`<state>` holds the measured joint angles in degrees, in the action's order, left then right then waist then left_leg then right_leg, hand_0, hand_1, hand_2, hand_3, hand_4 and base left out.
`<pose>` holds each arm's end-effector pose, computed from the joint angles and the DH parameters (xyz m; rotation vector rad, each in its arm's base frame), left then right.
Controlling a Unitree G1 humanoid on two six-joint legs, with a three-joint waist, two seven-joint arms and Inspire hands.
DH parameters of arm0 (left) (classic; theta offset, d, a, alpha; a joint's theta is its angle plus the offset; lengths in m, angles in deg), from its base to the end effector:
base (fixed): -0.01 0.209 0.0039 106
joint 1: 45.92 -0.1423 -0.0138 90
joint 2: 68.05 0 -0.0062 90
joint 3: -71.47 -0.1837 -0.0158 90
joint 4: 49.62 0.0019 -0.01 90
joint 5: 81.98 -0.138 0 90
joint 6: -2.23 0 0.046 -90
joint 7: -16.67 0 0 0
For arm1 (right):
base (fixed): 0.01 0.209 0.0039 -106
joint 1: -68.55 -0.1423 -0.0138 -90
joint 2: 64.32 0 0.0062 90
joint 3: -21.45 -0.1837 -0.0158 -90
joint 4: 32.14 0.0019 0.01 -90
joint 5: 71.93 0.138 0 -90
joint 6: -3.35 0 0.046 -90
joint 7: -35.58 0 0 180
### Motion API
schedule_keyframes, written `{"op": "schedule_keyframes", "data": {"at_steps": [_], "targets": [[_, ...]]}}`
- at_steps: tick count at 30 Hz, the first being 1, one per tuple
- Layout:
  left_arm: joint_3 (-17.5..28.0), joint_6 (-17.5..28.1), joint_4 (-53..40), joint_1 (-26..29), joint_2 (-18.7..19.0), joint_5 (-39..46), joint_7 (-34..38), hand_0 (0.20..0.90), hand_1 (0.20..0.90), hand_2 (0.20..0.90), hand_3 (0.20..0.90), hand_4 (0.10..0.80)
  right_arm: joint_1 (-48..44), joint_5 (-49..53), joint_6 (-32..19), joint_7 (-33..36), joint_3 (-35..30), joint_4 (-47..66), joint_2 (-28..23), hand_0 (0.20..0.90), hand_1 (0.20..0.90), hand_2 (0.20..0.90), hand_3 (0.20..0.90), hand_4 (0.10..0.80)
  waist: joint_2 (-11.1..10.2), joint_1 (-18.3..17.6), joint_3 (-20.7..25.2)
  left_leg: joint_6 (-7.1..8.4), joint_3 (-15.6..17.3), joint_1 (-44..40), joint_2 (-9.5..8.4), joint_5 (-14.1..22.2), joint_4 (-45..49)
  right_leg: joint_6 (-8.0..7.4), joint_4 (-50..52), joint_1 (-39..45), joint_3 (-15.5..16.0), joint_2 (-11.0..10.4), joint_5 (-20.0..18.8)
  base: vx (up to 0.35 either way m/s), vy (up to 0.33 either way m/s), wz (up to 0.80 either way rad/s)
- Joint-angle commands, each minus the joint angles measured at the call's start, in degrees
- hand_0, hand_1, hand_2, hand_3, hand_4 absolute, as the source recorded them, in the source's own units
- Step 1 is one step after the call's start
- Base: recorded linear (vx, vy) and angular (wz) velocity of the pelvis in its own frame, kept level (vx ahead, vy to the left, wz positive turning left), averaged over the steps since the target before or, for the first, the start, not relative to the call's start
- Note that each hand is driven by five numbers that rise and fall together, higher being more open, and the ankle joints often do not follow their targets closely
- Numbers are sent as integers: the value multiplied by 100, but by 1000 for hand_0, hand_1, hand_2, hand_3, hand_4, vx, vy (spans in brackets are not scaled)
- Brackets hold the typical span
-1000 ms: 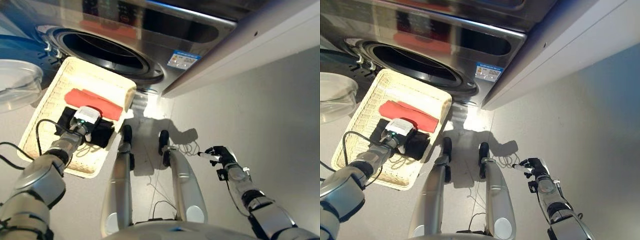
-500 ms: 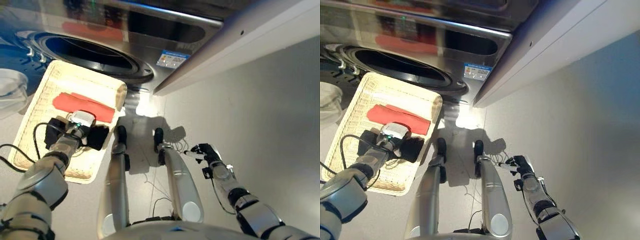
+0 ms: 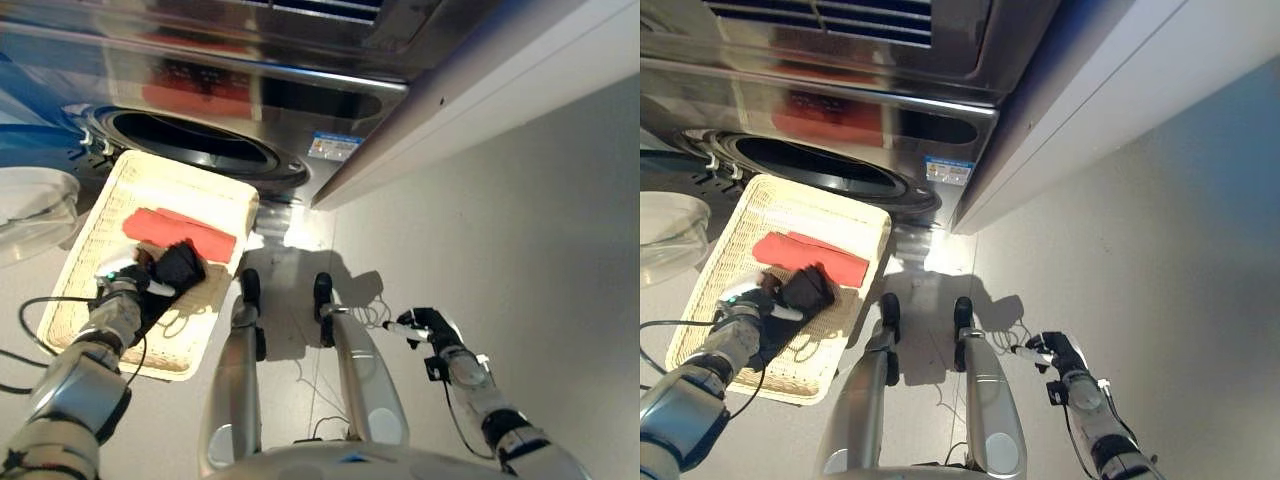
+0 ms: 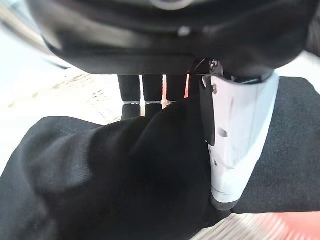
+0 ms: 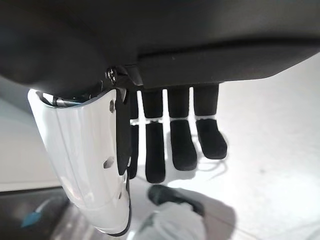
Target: Pick up the clothes and place them into the washing machine
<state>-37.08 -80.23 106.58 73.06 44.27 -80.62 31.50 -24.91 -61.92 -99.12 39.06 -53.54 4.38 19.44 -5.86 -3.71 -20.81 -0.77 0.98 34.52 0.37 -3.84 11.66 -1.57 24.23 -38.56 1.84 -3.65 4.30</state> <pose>0.2447 0.3214 0.0261 0.8274 0.4645 0.3664 0.1457 -0.2427 -0.0722 -0.3408 0.6766 -0.0412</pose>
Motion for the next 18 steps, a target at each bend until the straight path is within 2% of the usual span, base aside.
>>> {"op": "schedule_keyframes", "data": {"at_steps": [1, 2, 4, 5, 7, 8, 11, 12, 13, 16, 18], "targets": [[880, 795, -740, -656, 94, 2220, -247, 200, 200, 200, 200, 300, 705, -41, -118, 63, -267, 66, -514, 900, 900, 900, 900, 800, 31, -42, 20, 325, -261, 124, -84, 151, 192, -262, -1611, 737, 56, 1, -1108, 0, 0, 0], [968, 857, -1272, -985, -10, 2633, -391, 200, 200, 200, 200, 300, 777, -52, -43, 32, -232, 278, -480, 900, 900, 900, 900, 800, 37, -26, 6, 328, -261, 121, -96, 137, 183, -261, -1630, 757, 56, 1, -1117, 19, -21, 3], [1327, 1049, -1622, -1097, -309, 4118, -823, 200, 200, 200, 200, 300, 831, -6, -6, -41, -213, 355, -524, 900, 900, 900, 900, 800, 37, 13, -12, 332, -294, 91, -117, 137, 150, -260, -1657, 800, 80, -3, -1106, 29, -23, 7], [1347, 1090, -1990, -1241, -379, 4177, -890, 200, 200, 200, 200, 300, 910, -13, -2, -47, -184, 446, -522, 900, 900, 900, 900, 800, 40, 18, -7, 331, -300, 88, -121, 136, 137, -255, -1675, 811, 79, -4, -1103, 33, -19, 8], [1580, 1191, -2571, -1487, -850, 5016, -1100, 200, 200, 200, 200, 300, 1021, -4, -4, -62, -216, 442, -551, 900, 900, 900, 900, 800, 44, 53, 7, 333, -331, 80, -129, 133, 89, -260, -1718, 841, 85, -23, -1110, 30, -26, 5], [1566, 1223, -2778, -1559, -998, 5068, -1101, 200, 200, 200, 200, 300, 1047, -5, 11, -47, -197, 444, -525, 900, 900, 900, 900, 800, 36, 62, 13, 336, -344, 68, -125, 120, 57, -261, -1737, 849, 82, -27, -1119, 27, -31, 5], [1733, 1385, -2981, -1390, -1441, 5635, -1076, 200, 200, 200, 200, 300, 1002, 32, 49, -26, -151, 290, -493, 900, 900, 900, 900, 800, -11, 77, 47, 350, -362, 21, -97, 96, -46, -270, -1811, 890, 82, -32, -1141, 22, -21, 4], [1733, 1384, -2981, -1390, -1441, 5635, -1076, 200, 200, 200, 200, 300, 1002, 32, 49, -26, -151, 290, -493, 900, 900, 900, 900, 800, -11, 77, 46, 350, -362, 20, -97, 96, -46, -270, -1811, 890, 82, -32, -1141, 16, -24, 8], [1837, 1469, -2965, -1151, -1601, 5877, -1004, 200, 200, 200, 200, 300, 948, 47, 80, 2, -113, 191, -461, 900, 900, 900, 900, 800, -45, 70, 75, 356, -369, 28, -74, 86, -86, -271, -1839, 883, 81, -28, -1149, 10, -20, 6], [1856, 1500, -2951, -1027, -1634, 5924, -961, 200, 200, 200, 200, 300, 912, 46, 96, 20, -84, 165, -437, 900, 900, 900, 900, 800, -60, 63, 82, 359, -371, 23, -66, 81, -99, -268, -1855, 885, 72, -22, -1155, 4, -14, 5], [1917, 1623, -2817, -543, -1726, 6149, -873, 200, 200, 200, 200, 300, 768, 64, 129, 82, -21, 56, -380, 900, 900, 900, 900, 800, -108, 22, 107, 366, -370, 40, -46, 79, -112, -263, -1883, 869, 52, -17, -1179, 0, 0, 0]]}}
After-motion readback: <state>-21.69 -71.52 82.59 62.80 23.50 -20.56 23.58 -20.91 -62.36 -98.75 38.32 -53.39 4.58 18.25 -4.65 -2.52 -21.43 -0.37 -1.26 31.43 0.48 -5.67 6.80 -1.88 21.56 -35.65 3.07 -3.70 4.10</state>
